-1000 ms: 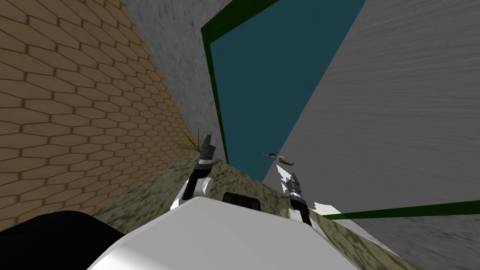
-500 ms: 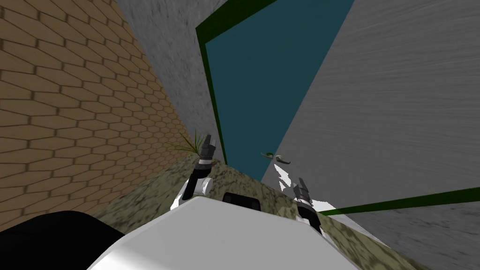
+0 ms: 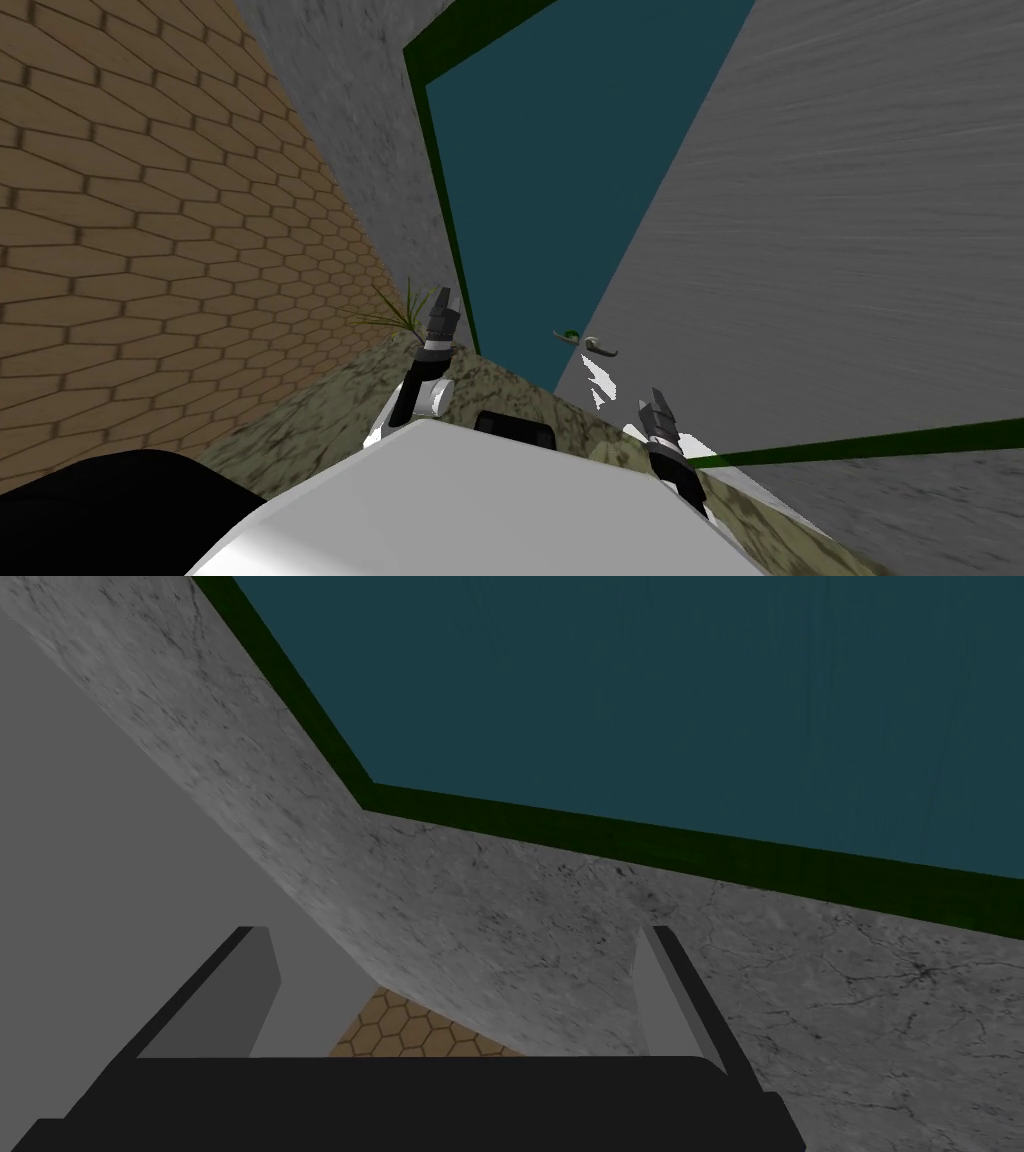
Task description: Pull the door open
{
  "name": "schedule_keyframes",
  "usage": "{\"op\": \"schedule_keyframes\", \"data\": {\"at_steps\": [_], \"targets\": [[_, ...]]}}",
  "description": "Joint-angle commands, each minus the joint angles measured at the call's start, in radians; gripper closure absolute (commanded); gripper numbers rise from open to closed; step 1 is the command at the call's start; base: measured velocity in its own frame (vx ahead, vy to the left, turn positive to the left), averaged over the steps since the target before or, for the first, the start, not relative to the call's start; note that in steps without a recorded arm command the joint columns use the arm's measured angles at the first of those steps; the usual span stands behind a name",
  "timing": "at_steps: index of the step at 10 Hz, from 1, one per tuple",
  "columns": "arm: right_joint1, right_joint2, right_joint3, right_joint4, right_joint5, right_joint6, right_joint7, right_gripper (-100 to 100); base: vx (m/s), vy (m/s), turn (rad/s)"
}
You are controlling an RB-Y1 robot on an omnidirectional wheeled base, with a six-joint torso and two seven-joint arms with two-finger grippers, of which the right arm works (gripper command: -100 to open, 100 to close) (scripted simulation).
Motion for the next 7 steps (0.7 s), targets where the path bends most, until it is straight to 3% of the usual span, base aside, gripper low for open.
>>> {"op": "schedule_keyframes", "data": {"at_steps": [1, 5, 7], "targets": [[-0.010, 0.006, 0.006, -0.001, 0.001, 0.001, 0.001, -100, 0.151, -0.089, 0.084], [-0.064, 0.048, 0.054, -0.011, 0.020, -0.006, 0.002, -100, 0.192, -0.021, 0.148], [-0.064, 0.048, 0.054, -0.011, 0.020, -0.006, 0.002, -100, 0.120, 0.052, 0.037]]}}
